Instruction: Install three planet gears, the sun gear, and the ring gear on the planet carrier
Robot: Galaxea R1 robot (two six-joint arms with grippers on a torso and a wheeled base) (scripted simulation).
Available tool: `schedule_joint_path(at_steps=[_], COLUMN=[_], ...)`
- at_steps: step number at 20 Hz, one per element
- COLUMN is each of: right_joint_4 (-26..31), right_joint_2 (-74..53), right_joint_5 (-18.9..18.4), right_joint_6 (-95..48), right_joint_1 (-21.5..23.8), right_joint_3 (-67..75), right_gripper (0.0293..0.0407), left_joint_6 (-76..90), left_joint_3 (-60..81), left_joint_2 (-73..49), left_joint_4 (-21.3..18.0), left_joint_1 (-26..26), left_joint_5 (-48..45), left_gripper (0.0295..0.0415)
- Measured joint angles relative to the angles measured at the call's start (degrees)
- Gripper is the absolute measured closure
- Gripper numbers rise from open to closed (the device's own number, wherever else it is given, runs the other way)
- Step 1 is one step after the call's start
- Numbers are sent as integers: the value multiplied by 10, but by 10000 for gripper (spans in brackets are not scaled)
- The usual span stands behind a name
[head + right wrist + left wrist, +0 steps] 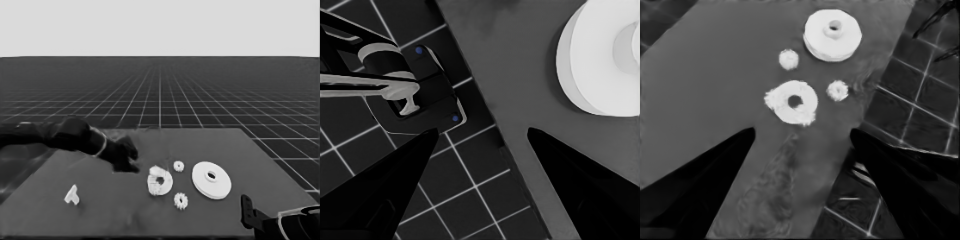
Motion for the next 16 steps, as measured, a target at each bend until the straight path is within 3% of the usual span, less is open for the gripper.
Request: schedule_joint_path(at_steps=[1,3,8,9,10,12,16], right_joint_4=[0,0,0,173,248,290,319], right_joint_2=[0,0,0,195,406,559,652], right_joint_5=[0,0,0,-226,-236,-196,-178], right_joint_6=[0,0,0,277,433,440,397], right_joint_1=[0,0,0,184,234,228,223], right_joint_3=[0,0,0,-134,-345,-643,-853], right_gripper=[315,315,315,300,306,313,315], left_joint_6=[213,412,510,513,515,517,518], left_joint_3=[85,166,206,207,208,209,209], left_joint_2=[-134,-253,-309,-310,-311,-312,-313], left_joint_4=[10,19,23,24,24,24,24], left_joint_1=[-35,-65,-80,-81,-81,-82,-82], left_joint_5=[-73,-142,-176,-177,-178,-178,-179], left_gripper=[308,322,326,326,326,326,326])
